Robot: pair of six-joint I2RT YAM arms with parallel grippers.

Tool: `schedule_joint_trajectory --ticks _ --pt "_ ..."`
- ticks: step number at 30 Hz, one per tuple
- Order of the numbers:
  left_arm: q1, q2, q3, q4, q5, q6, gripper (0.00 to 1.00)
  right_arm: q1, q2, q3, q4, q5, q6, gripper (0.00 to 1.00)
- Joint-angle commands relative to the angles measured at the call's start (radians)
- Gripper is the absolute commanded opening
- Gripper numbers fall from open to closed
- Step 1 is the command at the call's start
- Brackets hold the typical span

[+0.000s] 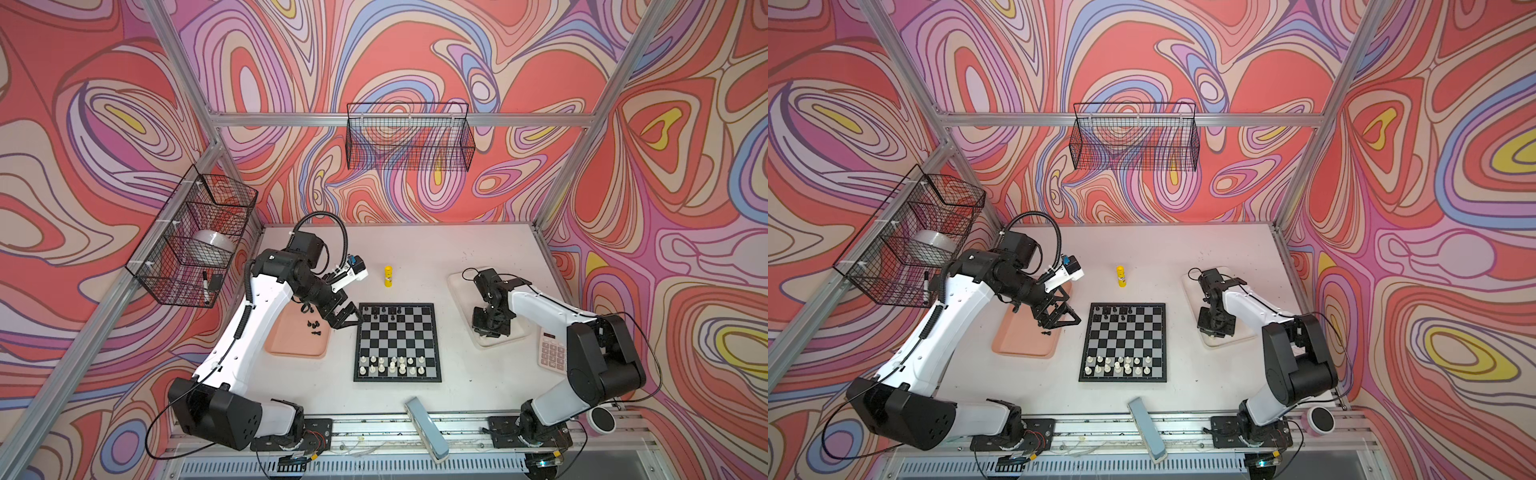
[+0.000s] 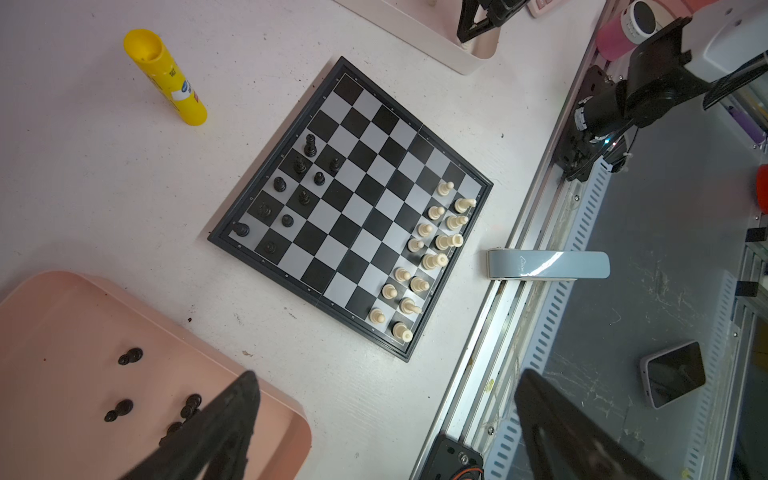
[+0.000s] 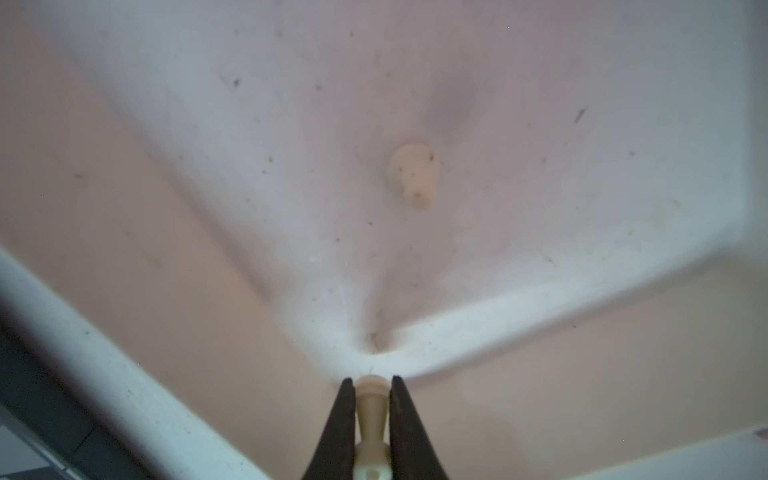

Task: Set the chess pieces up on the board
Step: 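Lower the right gripper into the white tray and grasp a cream pawn, then carry the cream pawn with the right gripper to the board's near row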

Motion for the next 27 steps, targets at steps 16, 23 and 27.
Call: schedule_joint_trajectory --ticks 16,23,27 --pt "0.005 -0.026 -0.013 0.013 -0.011 0.014 0.97 0.013 0.019 0.136 -0.126 0.037 -0.05 0.13" --pt "0.005 -0.028 -0.019 0.029 -0.018 0.011 0.96 0.073 0.024 0.177 -0.169 0.045 -0.039 0.13" --pt "0.004 -0.026 -0.024 0.039 -0.028 0.003 0.97 0.137 0.025 0.206 -0.192 0.046 -0.009 0.13"
